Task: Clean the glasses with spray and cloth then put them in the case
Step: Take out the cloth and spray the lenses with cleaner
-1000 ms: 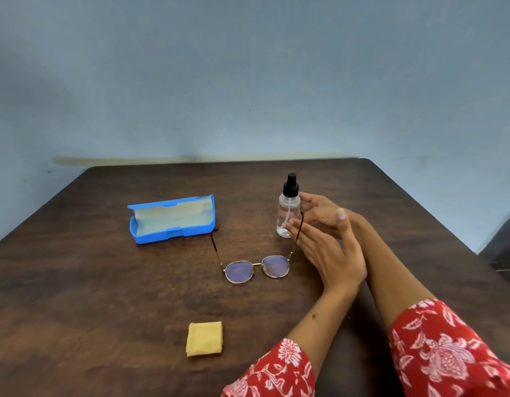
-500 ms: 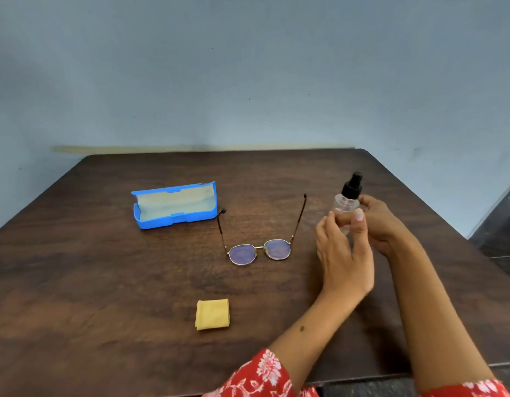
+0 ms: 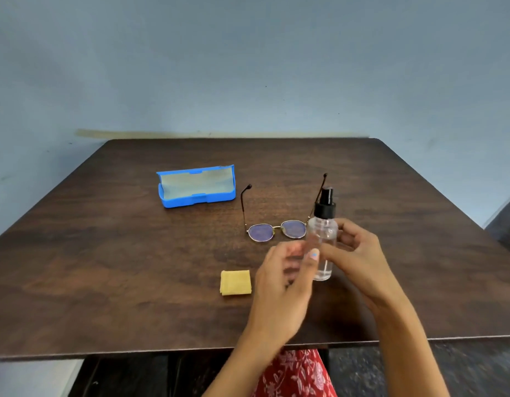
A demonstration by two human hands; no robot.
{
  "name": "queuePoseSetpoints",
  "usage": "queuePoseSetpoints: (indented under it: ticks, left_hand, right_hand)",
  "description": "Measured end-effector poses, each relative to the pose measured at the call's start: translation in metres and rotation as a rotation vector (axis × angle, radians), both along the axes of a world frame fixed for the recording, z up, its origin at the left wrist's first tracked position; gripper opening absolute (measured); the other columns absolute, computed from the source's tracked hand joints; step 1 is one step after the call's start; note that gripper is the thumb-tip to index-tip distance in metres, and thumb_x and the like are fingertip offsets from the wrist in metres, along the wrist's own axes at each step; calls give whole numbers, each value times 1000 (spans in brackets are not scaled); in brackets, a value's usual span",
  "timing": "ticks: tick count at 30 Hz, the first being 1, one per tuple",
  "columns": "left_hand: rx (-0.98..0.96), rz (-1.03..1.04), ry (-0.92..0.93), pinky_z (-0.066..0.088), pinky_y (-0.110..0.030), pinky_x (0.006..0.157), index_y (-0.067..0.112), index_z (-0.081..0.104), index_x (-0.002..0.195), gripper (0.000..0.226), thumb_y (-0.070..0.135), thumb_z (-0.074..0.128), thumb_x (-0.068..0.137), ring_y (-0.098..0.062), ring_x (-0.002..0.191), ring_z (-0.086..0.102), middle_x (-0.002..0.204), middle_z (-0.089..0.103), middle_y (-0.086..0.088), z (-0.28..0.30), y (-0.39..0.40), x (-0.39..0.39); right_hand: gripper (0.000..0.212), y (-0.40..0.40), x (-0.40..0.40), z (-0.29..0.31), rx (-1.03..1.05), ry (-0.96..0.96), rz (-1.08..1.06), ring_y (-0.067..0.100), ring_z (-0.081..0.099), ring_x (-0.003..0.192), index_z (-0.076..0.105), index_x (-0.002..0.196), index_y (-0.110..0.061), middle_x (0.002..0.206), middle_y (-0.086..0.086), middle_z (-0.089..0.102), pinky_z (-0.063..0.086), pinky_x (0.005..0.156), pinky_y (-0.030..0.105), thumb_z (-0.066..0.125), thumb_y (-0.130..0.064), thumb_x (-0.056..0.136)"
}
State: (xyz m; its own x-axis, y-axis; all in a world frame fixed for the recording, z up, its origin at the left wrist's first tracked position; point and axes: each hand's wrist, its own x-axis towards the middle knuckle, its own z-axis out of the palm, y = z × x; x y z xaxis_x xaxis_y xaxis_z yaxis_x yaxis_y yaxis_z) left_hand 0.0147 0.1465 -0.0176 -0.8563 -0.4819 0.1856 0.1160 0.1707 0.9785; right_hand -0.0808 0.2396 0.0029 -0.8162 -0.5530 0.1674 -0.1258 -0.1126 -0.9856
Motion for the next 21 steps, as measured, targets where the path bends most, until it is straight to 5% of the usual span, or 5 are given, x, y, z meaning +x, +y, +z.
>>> queuePoseSetpoints:
  ticks: [4,7,11,17,21]
  left_hand:
    - [-10,226,16,55,-24,71,27,69,82,5,23,72,79,-3,73,66,78,72,7,6,-56,3]
    - [-105,367,-106,52,-19,71,24,66,89,21,21,79,72,-3,76,65,87,70,8,6,-104,-9]
    - [-302,209,-383,52,-23,78,22,68,105,41,24,83,67,-6,86,62,98,65,9,-3,-133,-33]
    - [-437,140,-320,44,-5,61,19,74,95,23,22,79,73,-3,74,61,78,66,14,-14,-142,-48]
    - [-470,122,-258,40,0,62,19,75,90,15,23,76,76,-2,69,60,74,67,12,-16,-141,-50]
  right_hand:
    - [38,-13,1,-9,-80,-174,162,28,68,87,64,111,-17,101,12,72,55,72,33,54,-3,77]
    - [50,-21,2,-8,-222,-407,321,23,64,75,61,116,-14,98,12,69,54,68,36,54,-15,66]
    - [40,-28,4,-10,-276,-502,355,13,56,60,62,105,-14,79,4,58,49,49,28,69,-23,66]
    - [54,-25,-2,-8,-388,-556,436,13,54,51,57,123,-23,70,4,59,47,43,25,71,-29,71]
    - [71,-23,-6,-8,-302,-428,385,16,56,55,47,130,-39,75,5,61,49,47,28,74,-15,68]
